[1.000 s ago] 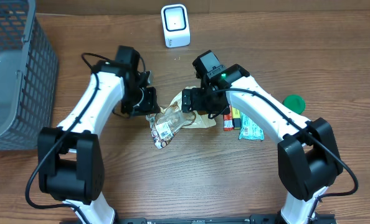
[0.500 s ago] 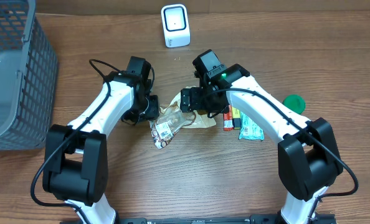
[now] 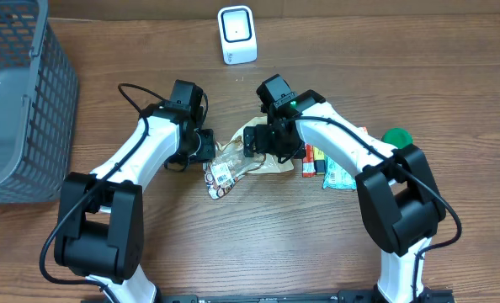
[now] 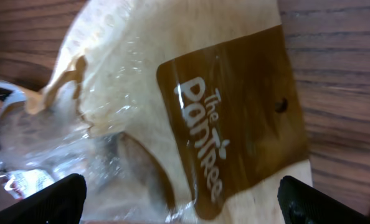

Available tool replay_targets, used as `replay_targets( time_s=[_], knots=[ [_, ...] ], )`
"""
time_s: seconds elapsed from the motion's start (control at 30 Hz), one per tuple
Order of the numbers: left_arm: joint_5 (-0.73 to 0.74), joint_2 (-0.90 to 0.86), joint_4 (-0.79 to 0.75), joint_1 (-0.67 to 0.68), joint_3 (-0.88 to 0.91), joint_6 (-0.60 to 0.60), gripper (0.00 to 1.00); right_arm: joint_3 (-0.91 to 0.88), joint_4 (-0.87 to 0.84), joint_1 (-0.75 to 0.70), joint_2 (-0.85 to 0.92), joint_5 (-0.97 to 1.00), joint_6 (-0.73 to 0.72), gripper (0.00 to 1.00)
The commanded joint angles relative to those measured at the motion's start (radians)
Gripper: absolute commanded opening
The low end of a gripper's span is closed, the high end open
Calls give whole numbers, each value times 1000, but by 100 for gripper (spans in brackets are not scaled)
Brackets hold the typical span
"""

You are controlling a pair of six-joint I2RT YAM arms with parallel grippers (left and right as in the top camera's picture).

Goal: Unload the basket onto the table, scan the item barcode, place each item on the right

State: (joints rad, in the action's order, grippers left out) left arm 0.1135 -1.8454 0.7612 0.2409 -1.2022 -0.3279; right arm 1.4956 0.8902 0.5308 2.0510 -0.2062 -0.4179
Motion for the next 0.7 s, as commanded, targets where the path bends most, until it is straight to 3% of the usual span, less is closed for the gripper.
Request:
replay_targets(
  time_s=[0.0,0.2,0.43,0.5,0.67],
  knots=[
    [-43,-15,-31,3,72,-32,26,-4,-14,-5,26,-37,24,99],
    [-43,-15,-62,2,114,-32,27,-4,-39,-6,31,-130,26,93],
    [-43,-15,-61,0,116,-31,23,-4,-44,-9,31,-140,26,93],
    [-33,-15,-40,-6,92,-29,30,-4,-45,-10,31,-147,26,93],
    [21,-15,79,-13,-40,11,33,-4,-48,-10,31,-156,26,94]
  ],
)
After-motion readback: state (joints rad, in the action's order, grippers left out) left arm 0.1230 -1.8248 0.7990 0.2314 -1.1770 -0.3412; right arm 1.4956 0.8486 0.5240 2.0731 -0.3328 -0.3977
